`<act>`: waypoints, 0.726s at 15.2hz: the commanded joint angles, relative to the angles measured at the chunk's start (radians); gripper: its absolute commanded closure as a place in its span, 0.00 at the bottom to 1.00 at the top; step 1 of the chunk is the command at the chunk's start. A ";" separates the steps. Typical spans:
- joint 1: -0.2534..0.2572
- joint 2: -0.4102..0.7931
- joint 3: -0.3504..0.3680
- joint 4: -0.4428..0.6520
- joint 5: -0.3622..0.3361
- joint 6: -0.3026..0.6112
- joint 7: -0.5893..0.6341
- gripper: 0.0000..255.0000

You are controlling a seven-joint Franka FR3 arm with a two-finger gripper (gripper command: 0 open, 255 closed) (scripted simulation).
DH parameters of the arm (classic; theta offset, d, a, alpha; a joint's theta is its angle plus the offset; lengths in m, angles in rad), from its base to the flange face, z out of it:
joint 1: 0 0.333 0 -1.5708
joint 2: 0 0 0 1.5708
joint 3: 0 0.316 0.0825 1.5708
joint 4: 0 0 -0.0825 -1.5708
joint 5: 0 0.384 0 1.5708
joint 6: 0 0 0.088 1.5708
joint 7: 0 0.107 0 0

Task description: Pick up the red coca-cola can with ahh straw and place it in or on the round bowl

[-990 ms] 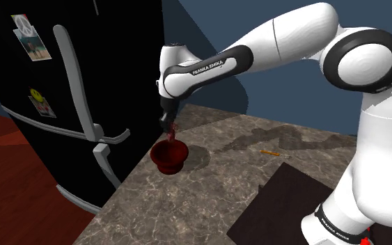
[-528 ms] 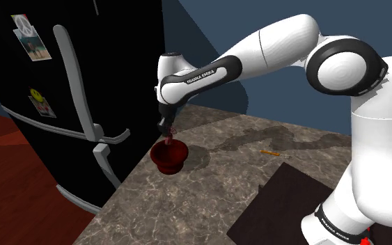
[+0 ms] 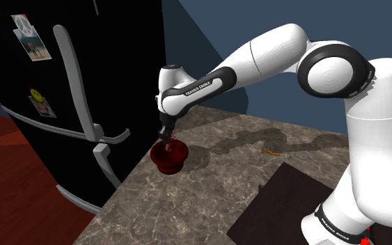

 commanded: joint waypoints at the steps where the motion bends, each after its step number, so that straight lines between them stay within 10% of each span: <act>1: 0.001 0.007 -0.001 -0.006 -0.001 0.014 0.001 1.00; 8: 0.001 0.007 -0.001 -0.006 -0.001 0.014 0.001 1.00; 9: 0.001 0.007 -0.001 -0.006 -0.001 0.014 0.001 0.00; 11: 0.001 0.007 -0.001 -0.006 -0.001 0.014 0.001 0.00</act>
